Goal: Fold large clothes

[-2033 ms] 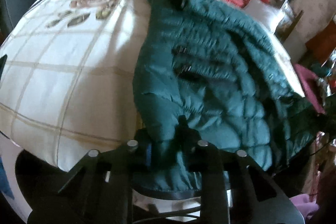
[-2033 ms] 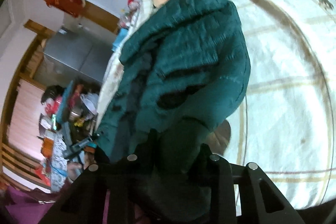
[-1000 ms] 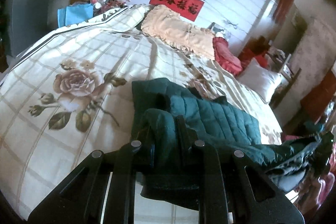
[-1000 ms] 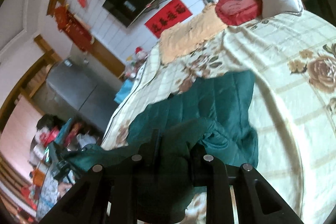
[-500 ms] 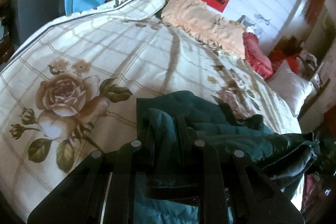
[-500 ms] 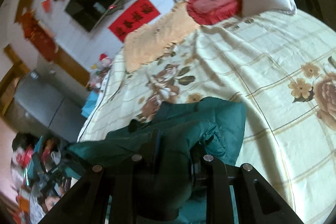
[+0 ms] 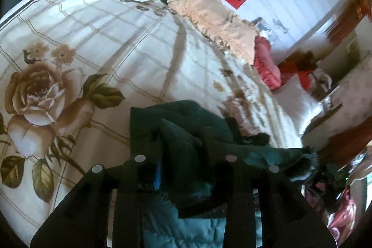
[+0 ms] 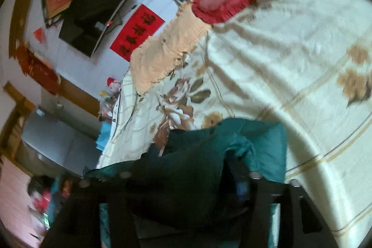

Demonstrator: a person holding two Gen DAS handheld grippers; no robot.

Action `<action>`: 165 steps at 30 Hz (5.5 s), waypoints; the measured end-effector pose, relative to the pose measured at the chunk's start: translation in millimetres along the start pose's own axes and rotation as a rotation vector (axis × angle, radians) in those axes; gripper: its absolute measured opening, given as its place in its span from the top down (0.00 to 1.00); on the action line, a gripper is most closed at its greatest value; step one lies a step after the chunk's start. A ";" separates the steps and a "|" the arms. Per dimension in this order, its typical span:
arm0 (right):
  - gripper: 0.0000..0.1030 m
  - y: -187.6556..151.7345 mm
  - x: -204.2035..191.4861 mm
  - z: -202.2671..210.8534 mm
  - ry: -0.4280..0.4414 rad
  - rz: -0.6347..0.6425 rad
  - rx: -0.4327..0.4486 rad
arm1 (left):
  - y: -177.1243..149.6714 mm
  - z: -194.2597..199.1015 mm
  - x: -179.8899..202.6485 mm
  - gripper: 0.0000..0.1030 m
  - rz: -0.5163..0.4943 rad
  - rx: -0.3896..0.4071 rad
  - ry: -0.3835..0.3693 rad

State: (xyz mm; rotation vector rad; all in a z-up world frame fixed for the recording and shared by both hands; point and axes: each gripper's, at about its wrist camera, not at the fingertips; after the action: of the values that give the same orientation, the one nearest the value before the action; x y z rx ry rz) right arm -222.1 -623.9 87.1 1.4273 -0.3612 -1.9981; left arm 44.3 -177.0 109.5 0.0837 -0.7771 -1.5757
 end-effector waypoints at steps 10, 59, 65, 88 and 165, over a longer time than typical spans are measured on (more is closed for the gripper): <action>0.30 -31.4 -106.4 -6.5 -0.047 0.380 -0.103 | -15.0 52.0 29.8 0.23 -0.078 0.211 0.082; 0.20 -42.0 -61.2 -96.3 -0.397 0.474 -0.255 | -36.5 -101.9 77.5 0.06 -0.281 0.079 0.416; 0.20 -98.0 -91.4 -58.8 -0.294 0.546 -0.293 | -38.6 -101.3 78.1 0.06 -0.280 0.085 0.412; 0.13 -68.4 -36.9 -45.7 -0.448 0.333 -0.177 | -75.4 8.7 39.8 0.06 -0.301 0.119 0.329; 0.18 -104.9 19.0 -11.6 -0.133 0.149 -0.276 | -128.2 -15.1 0.5 0.20 -0.140 -0.066 0.074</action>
State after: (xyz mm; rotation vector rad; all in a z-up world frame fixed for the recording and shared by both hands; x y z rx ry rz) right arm -251.3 -555.6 9.7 1.0700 -0.2302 -1.9404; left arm -58.1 -189.5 31.9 0.1505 -0.6727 -1.7194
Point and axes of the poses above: each gripper's, at about its wrist camera, not at the fingertips, and z roughly against the way its jaws point, x to its right, y to its top, and after that the axes turned 12 degrees about y, right-handed
